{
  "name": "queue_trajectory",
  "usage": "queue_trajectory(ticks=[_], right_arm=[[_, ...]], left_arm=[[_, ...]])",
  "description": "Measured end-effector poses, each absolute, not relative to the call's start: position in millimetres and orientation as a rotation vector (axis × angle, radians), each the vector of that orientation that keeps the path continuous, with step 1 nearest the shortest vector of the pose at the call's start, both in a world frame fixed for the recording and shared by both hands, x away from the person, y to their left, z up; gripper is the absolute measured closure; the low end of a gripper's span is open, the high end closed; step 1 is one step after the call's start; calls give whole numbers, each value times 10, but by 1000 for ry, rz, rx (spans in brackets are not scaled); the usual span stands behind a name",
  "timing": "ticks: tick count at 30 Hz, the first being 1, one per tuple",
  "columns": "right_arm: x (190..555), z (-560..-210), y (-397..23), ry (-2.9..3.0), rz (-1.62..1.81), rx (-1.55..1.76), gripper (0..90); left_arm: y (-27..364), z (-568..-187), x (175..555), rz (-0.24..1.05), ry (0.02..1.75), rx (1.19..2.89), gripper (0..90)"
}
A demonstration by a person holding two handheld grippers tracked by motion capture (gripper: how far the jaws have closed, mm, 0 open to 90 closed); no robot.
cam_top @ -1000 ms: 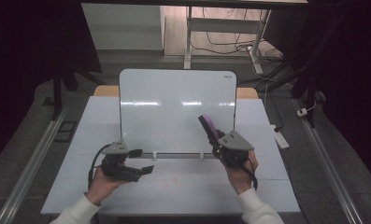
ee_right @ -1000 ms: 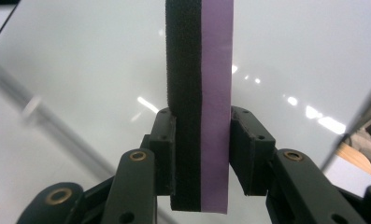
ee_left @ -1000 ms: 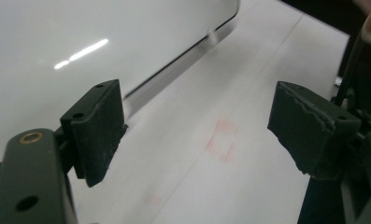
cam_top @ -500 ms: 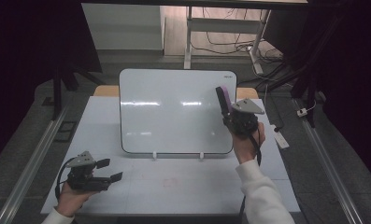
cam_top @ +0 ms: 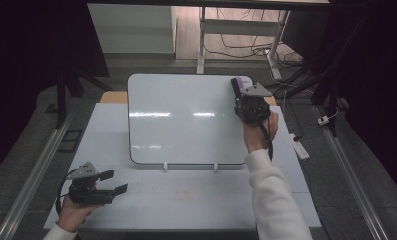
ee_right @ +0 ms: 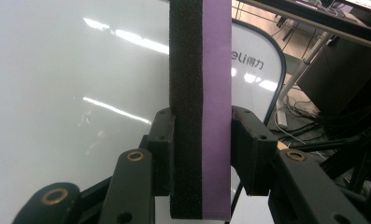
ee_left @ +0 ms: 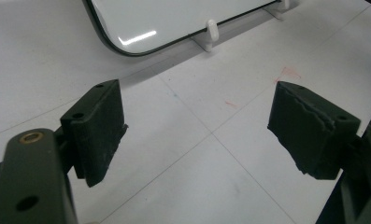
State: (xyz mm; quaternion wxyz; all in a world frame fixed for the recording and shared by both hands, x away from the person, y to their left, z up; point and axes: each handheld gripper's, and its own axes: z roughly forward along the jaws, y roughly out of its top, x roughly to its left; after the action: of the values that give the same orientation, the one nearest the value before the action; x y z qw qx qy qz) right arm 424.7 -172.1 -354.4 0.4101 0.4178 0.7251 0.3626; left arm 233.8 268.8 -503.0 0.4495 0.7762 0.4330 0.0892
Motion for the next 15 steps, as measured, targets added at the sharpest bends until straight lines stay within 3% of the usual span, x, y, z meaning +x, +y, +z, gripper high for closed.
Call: queue_trajectory(ticks=[12,15], right_arm=[[4222,-3540,-1732,1844,931,1026,569],[4204,-3536,-1736,1836,941,1024,515]], left_arm=[[2672,-5043,2336,220,1070,1924,193],[2681,-5047,2337,220,1074,1921,192]])
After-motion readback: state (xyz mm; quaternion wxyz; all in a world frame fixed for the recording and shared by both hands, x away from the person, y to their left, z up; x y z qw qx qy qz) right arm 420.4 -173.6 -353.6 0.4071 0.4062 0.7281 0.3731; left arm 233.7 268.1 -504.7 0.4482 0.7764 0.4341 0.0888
